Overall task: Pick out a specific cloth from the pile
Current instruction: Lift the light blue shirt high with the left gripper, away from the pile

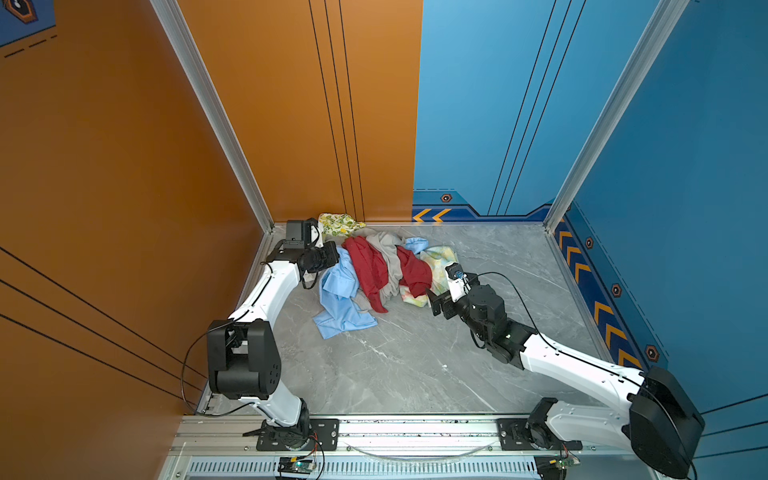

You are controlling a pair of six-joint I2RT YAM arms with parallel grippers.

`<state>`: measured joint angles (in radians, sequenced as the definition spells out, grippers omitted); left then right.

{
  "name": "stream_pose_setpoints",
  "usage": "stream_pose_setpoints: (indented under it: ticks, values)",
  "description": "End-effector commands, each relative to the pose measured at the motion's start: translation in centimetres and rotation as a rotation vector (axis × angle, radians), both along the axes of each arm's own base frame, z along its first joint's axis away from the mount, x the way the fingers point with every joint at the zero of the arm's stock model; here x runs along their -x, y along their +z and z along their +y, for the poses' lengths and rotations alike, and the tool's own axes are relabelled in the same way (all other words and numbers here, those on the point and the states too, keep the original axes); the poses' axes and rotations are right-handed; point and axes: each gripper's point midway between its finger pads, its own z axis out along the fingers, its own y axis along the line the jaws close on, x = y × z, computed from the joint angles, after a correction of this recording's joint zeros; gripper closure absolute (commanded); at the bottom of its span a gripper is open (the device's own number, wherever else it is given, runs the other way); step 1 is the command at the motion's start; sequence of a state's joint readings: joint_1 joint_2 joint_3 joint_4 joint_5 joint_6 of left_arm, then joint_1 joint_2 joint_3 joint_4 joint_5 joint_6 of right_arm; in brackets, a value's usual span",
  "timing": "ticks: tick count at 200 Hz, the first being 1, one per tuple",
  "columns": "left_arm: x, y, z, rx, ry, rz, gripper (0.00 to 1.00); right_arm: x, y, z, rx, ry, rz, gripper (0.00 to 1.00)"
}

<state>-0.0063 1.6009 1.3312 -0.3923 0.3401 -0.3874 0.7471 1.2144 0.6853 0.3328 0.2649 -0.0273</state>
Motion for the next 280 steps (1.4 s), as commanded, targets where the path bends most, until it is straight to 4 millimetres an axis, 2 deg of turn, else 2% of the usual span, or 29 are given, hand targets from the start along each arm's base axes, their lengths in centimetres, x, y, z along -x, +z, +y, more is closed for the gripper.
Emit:
stream_pose_setpoints:
  ticks: [1, 51, 79, 115, 153, 188, 215, 246, 260, 280]
  values:
    - [-0.7, 6.9, -0.1, 0.064, 0.020, -0.133, 1.00, -1.0, 2.3, -0.1, -0.059, -0.050, -0.037, 0.00]
    - [-2.5, 16.2, 0.2, 0.092, 0.069, -0.324, 1.00, -1.7, 3.1, 1.0, -0.070, -0.031, -0.034, 0.00]
    - [-3.4, 20.1, 0.5, 0.099, 0.088, -0.405, 1.00, -2.4, 3.2, 1.3, -0.051, -0.032, -0.036, 0.00]
    - [-3.6, 24.7, -0.3, 0.130, 0.073, -0.498, 1.00, -3.2, 4.0, 2.0, -0.076, 0.008, -0.043, 0.00]
    - [-3.2, 29.3, -1.6, 0.156, 0.037, -0.580, 1.00, -4.1, 6.2, 5.5, -0.143, 0.131, -0.073, 0.00]
    - [-1.8, 33.6, -3.5, 0.167, -0.012, -0.655, 1.00, -3.8, 9.6, 10.9, -0.248, 0.310, -0.137, 0.00]
    - [-0.5, 35.0, -5.3, 0.167, -0.051, -0.678, 1.00, -2.6, 12.1, 14.8, -0.337, 0.424, -0.223, 0.00]
    - [0.9, 34.2, -7.2, 0.152, -0.082, -0.661, 1.00, -2.4, 12.7, 18.2, -0.338, 0.394, -0.360, 0.00]
    - [1.6, 33.8, -8.0, 0.140, -0.097, -0.654, 1.00, -2.8, 13.1, 18.8, -0.342, 0.324, -0.436, 0.00]
    - [2.7, 32.8, -8.8, 0.130, -0.120, -0.632, 1.00, -4.5, 13.8, 17.9, -0.348, 0.166, -0.531, 0.00]
